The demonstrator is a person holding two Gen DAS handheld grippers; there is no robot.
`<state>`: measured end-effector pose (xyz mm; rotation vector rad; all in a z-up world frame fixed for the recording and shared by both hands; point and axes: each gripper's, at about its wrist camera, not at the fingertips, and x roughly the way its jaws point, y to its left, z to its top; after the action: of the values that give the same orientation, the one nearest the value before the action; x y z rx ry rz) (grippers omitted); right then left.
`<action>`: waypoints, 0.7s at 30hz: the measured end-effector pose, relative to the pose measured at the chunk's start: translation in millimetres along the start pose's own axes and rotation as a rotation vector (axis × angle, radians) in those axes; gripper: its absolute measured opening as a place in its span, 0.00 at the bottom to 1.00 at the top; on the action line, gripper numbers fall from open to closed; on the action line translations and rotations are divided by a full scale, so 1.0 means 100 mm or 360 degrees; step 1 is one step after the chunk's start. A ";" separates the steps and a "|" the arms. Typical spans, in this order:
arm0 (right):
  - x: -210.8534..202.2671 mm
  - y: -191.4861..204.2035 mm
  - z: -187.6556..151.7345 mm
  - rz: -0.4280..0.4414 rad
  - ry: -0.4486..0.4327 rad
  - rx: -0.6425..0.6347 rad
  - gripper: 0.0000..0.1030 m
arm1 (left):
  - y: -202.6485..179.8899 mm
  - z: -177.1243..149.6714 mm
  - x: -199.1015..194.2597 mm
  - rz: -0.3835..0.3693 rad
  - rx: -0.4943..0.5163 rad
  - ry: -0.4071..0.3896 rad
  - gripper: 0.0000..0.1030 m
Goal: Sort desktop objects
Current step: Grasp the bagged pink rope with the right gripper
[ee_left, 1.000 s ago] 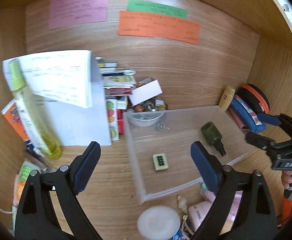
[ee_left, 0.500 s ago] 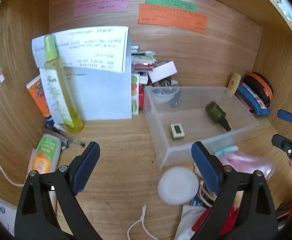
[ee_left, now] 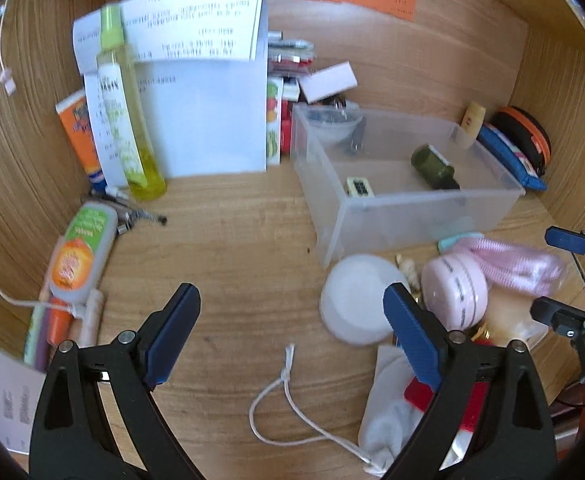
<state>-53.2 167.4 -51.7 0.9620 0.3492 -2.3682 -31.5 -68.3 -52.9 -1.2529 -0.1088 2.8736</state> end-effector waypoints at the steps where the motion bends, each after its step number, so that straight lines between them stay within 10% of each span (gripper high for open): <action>1: 0.03 0.01 -0.01 0.0001 0.0015 -0.0004 0.95 | 0.00 -0.02 0.02 -0.0007 -0.0001 0.0019 0.91; 11: 0.12 0.00 0.02 -0.0047 0.0003 -0.0118 0.90 | -0.13 -0.12 0.24 -0.0129 0.0050 0.0152 0.91; 21: 0.13 -0.04 0.17 0.0066 0.0006 -0.0181 0.41 | -0.25 -0.06 0.41 -0.0210 0.0094 0.0218 0.91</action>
<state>-72.7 158.5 -48.2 0.9121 0.4561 -2.2832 -55.6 -41.6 -85.1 -1.3713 -0.1008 2.6524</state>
